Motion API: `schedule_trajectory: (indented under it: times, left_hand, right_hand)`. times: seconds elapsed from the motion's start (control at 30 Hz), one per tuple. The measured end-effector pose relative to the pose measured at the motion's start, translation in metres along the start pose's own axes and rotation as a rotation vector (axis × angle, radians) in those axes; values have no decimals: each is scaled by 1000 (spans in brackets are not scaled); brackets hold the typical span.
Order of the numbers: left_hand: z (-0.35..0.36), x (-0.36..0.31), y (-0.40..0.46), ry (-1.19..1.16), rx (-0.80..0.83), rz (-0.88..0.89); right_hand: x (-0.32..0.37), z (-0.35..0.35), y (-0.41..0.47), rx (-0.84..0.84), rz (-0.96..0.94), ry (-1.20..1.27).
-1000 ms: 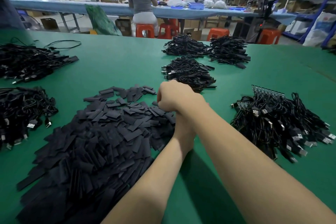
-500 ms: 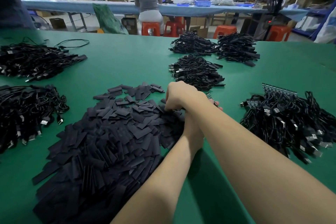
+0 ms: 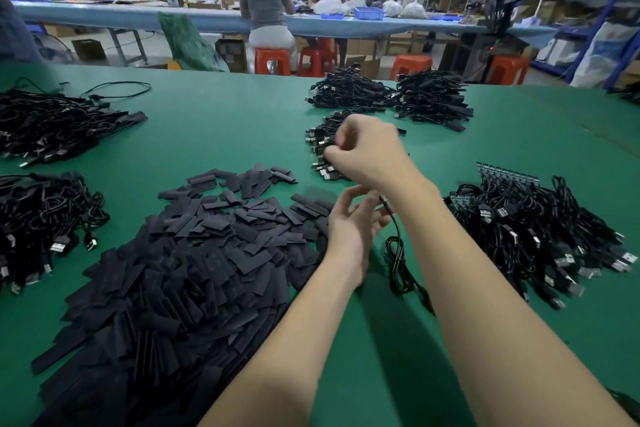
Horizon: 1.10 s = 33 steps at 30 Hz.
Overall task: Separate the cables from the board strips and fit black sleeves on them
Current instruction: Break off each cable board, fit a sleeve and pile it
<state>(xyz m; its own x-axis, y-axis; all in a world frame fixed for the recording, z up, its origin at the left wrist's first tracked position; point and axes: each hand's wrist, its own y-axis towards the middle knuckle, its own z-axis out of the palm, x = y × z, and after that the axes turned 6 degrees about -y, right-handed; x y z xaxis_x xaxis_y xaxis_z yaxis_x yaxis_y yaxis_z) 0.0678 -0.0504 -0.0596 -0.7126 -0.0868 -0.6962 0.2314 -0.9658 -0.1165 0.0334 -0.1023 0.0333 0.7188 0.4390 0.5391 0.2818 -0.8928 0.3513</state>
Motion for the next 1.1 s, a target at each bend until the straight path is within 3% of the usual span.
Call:
schedule_trajectory:
  times: [0.07, 0.2, 0.33, 0.5, 0.63, 1.1]
  left_hand:
    - [0, -1, 3, 3, -5, -23]
    - [-3, -9, 6, 23, 62, -46]
    - [-6, -17, 5, 94, 148, -111]
    - [-12, -23, 4, 230, 276, -120]
    - [-15, -28, 3, 250, 382, -146]
    - [-18, -32, 3, 274, 424, -79]
  right_hand:
    - [-22, -15, -11, -101, 97, 194]
    - [-63, -32, -48, -59, 274, 797]
    - [-83, -31, -74, -35, 370, 1074]
    - [-84, -26, -77, -47, 358, 1224]
    - [-83, -24, -78, -85, 331, 1198]
    - [-85, -25, -78, -32, 316, 1121]
